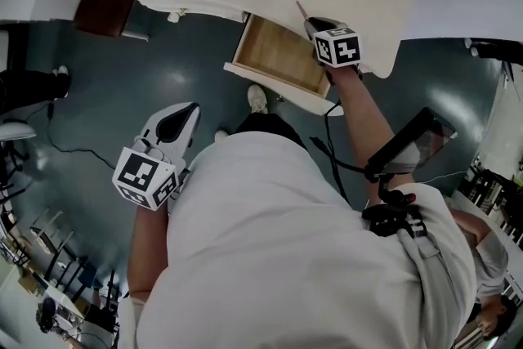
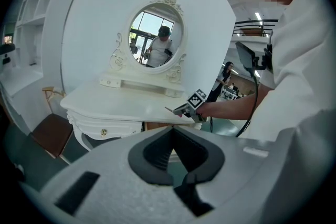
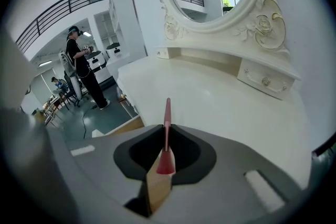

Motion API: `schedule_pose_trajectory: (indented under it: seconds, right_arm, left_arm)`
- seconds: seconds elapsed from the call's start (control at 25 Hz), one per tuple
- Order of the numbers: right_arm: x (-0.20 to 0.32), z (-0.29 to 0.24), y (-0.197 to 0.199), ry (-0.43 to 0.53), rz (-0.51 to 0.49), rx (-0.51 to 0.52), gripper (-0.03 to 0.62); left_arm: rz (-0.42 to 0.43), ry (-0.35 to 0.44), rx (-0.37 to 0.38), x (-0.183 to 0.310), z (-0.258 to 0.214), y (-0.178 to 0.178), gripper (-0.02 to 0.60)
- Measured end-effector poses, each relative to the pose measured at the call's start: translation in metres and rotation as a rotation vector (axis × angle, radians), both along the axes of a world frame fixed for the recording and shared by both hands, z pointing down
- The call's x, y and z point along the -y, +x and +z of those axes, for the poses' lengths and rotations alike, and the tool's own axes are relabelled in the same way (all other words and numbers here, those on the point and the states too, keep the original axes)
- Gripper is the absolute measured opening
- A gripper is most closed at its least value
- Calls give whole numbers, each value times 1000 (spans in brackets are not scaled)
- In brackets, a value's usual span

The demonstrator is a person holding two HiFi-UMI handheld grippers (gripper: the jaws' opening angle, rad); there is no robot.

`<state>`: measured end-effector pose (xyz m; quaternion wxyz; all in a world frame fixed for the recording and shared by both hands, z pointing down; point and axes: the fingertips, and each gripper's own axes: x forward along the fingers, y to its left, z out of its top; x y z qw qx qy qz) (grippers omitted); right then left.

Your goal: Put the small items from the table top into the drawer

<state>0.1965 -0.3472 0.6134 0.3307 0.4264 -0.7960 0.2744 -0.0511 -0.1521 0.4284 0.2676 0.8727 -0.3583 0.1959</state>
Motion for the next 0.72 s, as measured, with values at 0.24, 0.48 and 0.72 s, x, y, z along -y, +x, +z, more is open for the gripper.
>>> schedule_pose_trajectory:
  seconds: [0.24,0.48,0.72]
  right_arm:
    - [-29,6,-29,-29,-52,3,44]
    - [-59,20,-63,-61,-143,-7,44]
    - [-72,57,-82,-108,-205,-30,44]
  left_arm:
    - [-4,-1,-8,-10,0,-11,2]
    - [-16,-6,-4,-20,-1,-22,2]
    - [-43,-15,6,-23,4,-29,2]
